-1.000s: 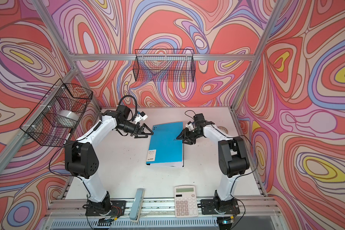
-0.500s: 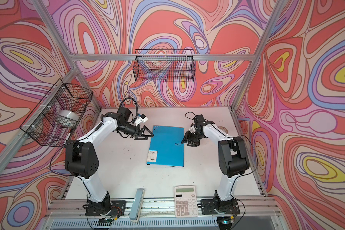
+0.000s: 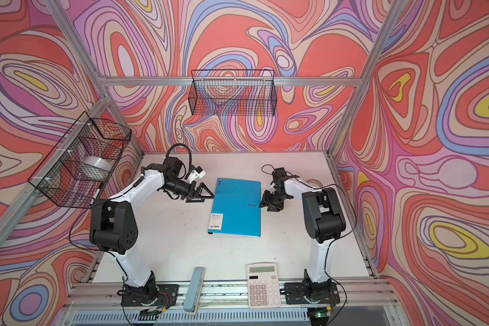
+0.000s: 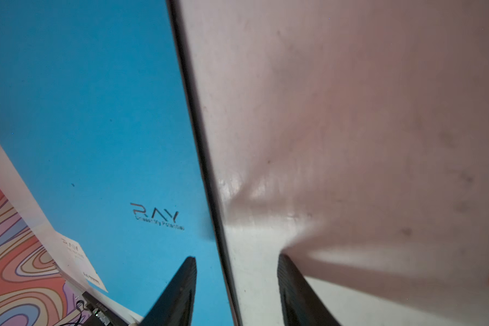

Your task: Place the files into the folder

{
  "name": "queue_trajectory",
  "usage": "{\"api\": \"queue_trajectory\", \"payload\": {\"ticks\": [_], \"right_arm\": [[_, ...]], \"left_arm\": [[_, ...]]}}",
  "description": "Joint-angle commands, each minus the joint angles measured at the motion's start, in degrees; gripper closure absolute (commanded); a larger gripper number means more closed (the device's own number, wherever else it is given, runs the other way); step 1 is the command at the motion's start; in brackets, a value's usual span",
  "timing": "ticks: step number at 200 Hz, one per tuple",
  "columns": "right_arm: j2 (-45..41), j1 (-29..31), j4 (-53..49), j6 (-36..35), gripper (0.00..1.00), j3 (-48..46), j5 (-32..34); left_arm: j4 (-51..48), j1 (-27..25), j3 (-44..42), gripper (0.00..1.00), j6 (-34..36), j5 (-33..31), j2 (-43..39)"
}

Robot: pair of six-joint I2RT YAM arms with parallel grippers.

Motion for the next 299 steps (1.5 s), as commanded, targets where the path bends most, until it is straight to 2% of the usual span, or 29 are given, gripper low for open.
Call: {"api": "queue_trajectory", "payload": {"ticks": [1, 26, 100, 122, 137, 159, 183, 195, 199, 206, 213, 218, 243, 249, 279, 299], "right_arm": [[1.37, 0.45, 2.01, -0.07, 0.5, -0.46, 0.88], [2.57, 1.4, 2.61, 0.48, 0.5, -0.35, 0.35], [7.09, 6.8, 3.91, 2.9, 0.51, 3.53, -0.42], [5.87, 7.24, 3.61, 3.09, 0.5, 3.53, 5.36], [3.55, 7.09, 4.01, 2.25, 0.5, 3.42, 12.17], [-1.61, 6.59, 8.32, -0.03, 0.49, 1.83, 19.17], [-9.11, 5.99, 19.09, -3.13, 0.47, -3.03, 23.84], [-11.76, 5.05, 22.57, -3.92, 0.46, -4.28, 24.06], [-12.16, 4.62, 23.25, -4.25, 0.44, -4.41, 23.76], [-12.61, 4.1, 24.51, -6.03, 0.34, -4.59, 22.36], [-13.27, 4.05, 26.75, -8.04, 0.31, -5.62, 23.03], [-13.97, 4.07, 28.84, -9.47, 0.26, -6.92, 23.53], [-19.95, 4.07, 46.19, -16.87, 0.23, -18.74, 26.76], [-21.12, 4.07, 49.36, -18.53, 0.15, -21.27, 27.99], [-24.94, 3.7, 52.87, -24.52, 0.14, -26.9, 35.16], [-27.64, -0.21, 56.69, -25.03, 0.11, -32.15, 32.02]], "left_arm": [[-1.35, 1.99, 0.62, 0.01, 1.96, -2.42, -2.39], [-0.68, 3.71, -0.29, 0.0, 1.61, -4.82, -2.77], [1.18, 5.15, -4.56, 0.0, 4.31, -17.57, -7.2], [4.71, 5.15, -6.99, 0.0, 2.82, -22.76, -9.05], [8.21, 5.15, -9.18, 0.0, 0.85, -26.71, -10.38], [16.32, 5.24, -14.48, 0.0, -2.21, -31.65, -13.46], [28.93, 5.34, -22.98, 0.0, -4.23, -35.97, -17.59], [36.29, 5.42, -27.84, 0.0, -4.45, -37.81, -19.64], [38.52, 5.42, -29.5, 0.0, -4.56, -38.42, -20.31], [43.53, 5.42, -32.11, 0.0, -4.85, -39.5, -21.35], [46.69, 5.46, -34.18, 0.0, -4.89, -40.08, -22.04], [48.41, 5.48, -35.19, 0.0, -4.7, -40.27, -22.3], [56.48, 5.59, -39.83, 0.0, -4.51, -42.48, -23.28], [57.99, 5.59, -40.72, 0.0, -4.68, -42.83, -23.54], [71.25, 6.38, -47.24, 0.0, -7.24, -44.26, -24.42], [78.59, 6.65, -50.56, 0.0, -7.89, -43.84, -24.36]]}}
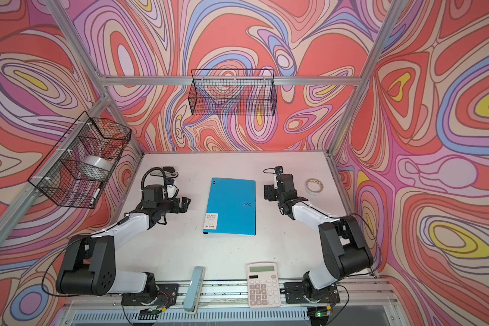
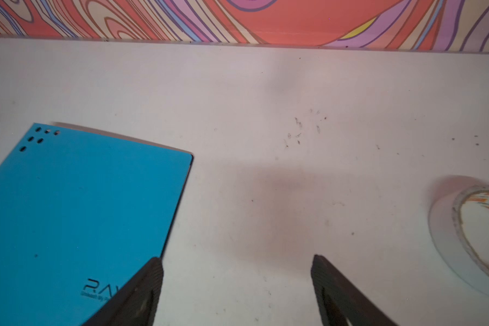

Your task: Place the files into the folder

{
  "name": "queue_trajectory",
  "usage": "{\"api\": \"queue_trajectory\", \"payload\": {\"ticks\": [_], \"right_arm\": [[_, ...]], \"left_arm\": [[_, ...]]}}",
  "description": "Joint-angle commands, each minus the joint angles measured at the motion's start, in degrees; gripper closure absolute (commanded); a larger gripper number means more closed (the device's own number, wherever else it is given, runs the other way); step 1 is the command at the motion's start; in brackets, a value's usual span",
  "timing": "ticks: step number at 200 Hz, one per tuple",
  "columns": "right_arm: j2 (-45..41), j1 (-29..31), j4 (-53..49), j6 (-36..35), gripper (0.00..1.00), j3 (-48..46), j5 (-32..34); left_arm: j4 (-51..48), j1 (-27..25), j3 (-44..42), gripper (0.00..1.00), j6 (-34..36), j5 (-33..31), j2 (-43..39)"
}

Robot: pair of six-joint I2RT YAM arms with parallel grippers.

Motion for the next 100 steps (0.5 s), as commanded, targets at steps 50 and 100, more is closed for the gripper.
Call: {"api": "queue_trajectory", "payload": {"ticks": [50, 100], "right_arm": [[-4.67, -9.95, 22.27, -4.23, 0.02, -14.51, 4.66], [0.5, -10.63, 40.51, -4.5, 0.01, -20.64, 3.09]], "left_arm": [[19.57, 0.88, -5.2, 0.0, -2.46, -0.78, 1.58], [25.81, 1.41, -12.2, 0.0, -1.94, -0.5, -2.67]]}}
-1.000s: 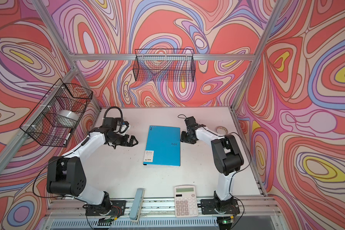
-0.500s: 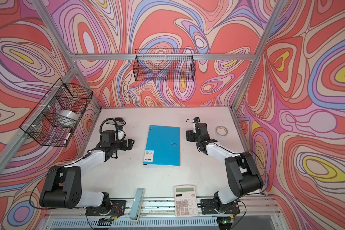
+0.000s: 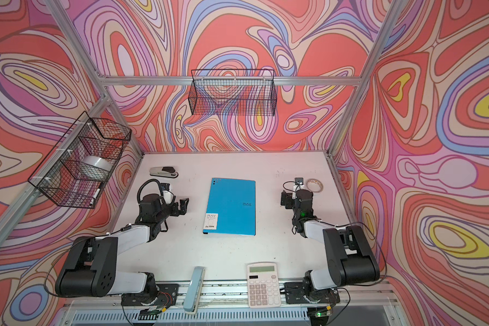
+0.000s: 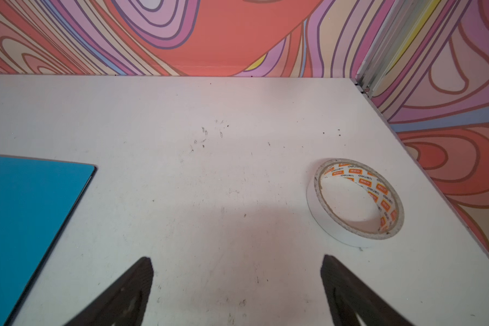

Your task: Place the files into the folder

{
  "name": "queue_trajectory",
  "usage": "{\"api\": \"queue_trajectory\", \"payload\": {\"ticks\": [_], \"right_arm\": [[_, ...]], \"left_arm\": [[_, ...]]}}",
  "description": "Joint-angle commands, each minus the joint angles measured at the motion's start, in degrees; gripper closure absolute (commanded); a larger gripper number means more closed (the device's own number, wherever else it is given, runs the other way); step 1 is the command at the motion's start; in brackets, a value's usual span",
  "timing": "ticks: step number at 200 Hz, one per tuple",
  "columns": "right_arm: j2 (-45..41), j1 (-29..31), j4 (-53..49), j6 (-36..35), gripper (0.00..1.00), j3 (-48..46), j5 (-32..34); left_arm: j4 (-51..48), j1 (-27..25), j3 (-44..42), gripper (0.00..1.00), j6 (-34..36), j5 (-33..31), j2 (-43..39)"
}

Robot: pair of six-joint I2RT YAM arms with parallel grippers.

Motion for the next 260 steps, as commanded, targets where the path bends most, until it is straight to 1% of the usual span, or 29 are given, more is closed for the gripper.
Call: {"api": "queue_trajectory", "payload": {"ticks": [1, 25, 38, 72, 96, 111, 126, 145, 155, 182, 197, 217, 229, 237, 242, 247, 260], "right_arm": [[3.51, -0.47, 13.32, -0.51, 0.02, -1.81, 0.25], [5.7, -0.54, 18.71, -1.54, 0.02, -2.91, 1.24], [6.51, -1.09, 21.46, -0.81, 0.01, -3.97, 1.5], [12.18, -1.63, 37.35, 0.77, 0.01, -9.61, 3.86], [15.18, -1.73, 43.8, 0.95, 0.01, -11.45, 4.78], [14.92, -1.72, 43.05, 1.02, 0.01, -11.3, 4.79], [14.77, -1.74, 41.81, 1.01, 0.02, -10.71, 4.77], [14.34, -1.76, 38.92, 0.57, 0.02, -9.32, 3.96], [14.24, -1.78, 37.71, 0.54, 0.02, -8.74, 3.43], [13.91, -1.79, 33.72, -0.07, 0.01, -6.94, 1.42], [13.75, -1.85, 29.8, -0.96, 0.02, -4.96, -0.72], [13.69, -1.91, 25.33, -1.27, 0.02, -2.73, -1.71], [13.62, -2.72, 22.97, -0.73, 0.02, -1.67, -3.19], [13.62, -3.61, 21.47, -0.29, 0.02, -0.74, -4.91], [13.62, -4.18, 20.55, 0.03, 0.01, -0.35, -5.97], [13.62, -4.7, 20.06, 0.41, 0.01, -0.18, -6.81], [13.62, -4.9, 18.73, 1.18, 0.02, 0.59, -5.54]], "left_arm": [[4.69, 0.86, -0.65, 0.0, -0.25, -0.08, -1.64], [3.97, 2.42, 0.41, 0.0, -1.84, 1.55, -0.44], [3.9, 3.33, 0.65, 0.0, -2.58, 2.86, -0.28], [3.9, 4.46, -0.2, 0.0, -2.86, 4.87, -2.86], [-0.18, 4.86, 1.97, 0.0, -2.91, 4.51, -3.56], [-4.02, 5.03, 3.74, 0.0, -1.56, 3.66, -3.92], [-3.5, 5.21, 3.26, 0.0, 0.72, 3.46, -3.37], [5.14, 5.76, -0.28, 0.0, 2.5, 2.6, -1.26], [10.36, 6.72, -1.56, 0.0, 1.18, 2.94, 0.31], [13.23, 7.92, -1.62, 0.0, 0.66, 3.59, 3.42], [22.0, 7.93, -4.65, 0.0, 0.46, 4.23, 5.6], [23.17, 7.91, -6.45, 0.0, 1.19, 4.54, 4.63], [28.31, 7.93, -8.73, 0.0, 1.62, 4.93, 6.67], [38.9, 7.84, -10.8, 0.0, 0.18, 4.4, 10.58], [41.99, 7.92, -11.57, 0.0, -0.14, 4.99, 11.69], [40.82, 7.93, -11.74, 0.0, 0.32, 5.13, 10.6], [31.03, 7.89, -9.62, 0.0, 1.29, 4.75, 7.24]]}}
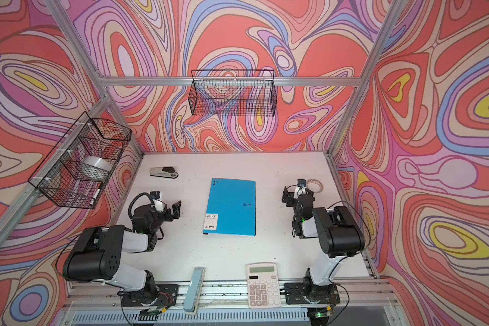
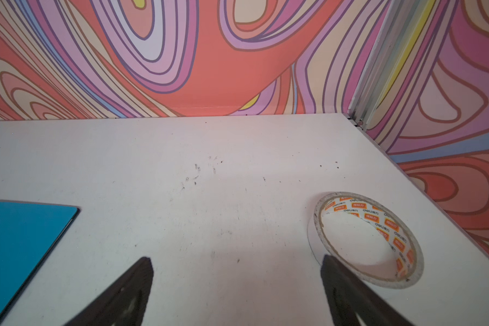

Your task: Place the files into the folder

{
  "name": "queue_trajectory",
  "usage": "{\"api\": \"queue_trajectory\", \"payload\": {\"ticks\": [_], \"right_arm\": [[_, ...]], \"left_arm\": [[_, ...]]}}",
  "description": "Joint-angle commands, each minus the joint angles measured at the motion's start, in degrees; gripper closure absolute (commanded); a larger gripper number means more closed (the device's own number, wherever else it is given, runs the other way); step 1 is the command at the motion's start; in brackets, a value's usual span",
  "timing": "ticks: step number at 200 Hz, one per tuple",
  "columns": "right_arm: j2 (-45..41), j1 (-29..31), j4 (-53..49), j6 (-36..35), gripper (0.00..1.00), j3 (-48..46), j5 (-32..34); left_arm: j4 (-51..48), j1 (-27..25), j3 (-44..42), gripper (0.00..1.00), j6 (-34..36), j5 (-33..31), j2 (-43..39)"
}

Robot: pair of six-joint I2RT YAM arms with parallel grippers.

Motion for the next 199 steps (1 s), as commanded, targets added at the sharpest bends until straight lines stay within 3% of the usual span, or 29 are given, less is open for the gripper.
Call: {"api": "queue_trajectory", "payload": {"ticks": [1, 15, 32, 46, 199], "right_arm": [[-1.0, -1.29, -5.87, 1.47, 0.01, 1.47, -1.94], [-1.0, -1.32, -5.76, 1.56, 0.02, 1.31, -1.53], [-1.0, -1.32, -5.8, 1.49, 0.01, 1.38, -1.49], [-1.0, -1.32, -5.79, 1.53, 0.02, 1.42, -1.47], [-1.0, -1.37, -5.77, 1.51, 0.01, 1.32, -1.47]], "left_arm": [[3.09, 0.26, 0.95, 0.0, 0.92, 0.52, -2.03], [2.47, 0.24, 3.38, 0.0, -0.89, -1.76, 0.47], [-6.56, -0.17, 6.53, 0.0, 1.71, 1.01, -1.16], [-3.21, -0.6, 5.84, 0.0, 1.51, 0.91, -0.01], [-5.04, -0.77, 6.54, 0.0, 2.15, 1.1, -0.31]]}}
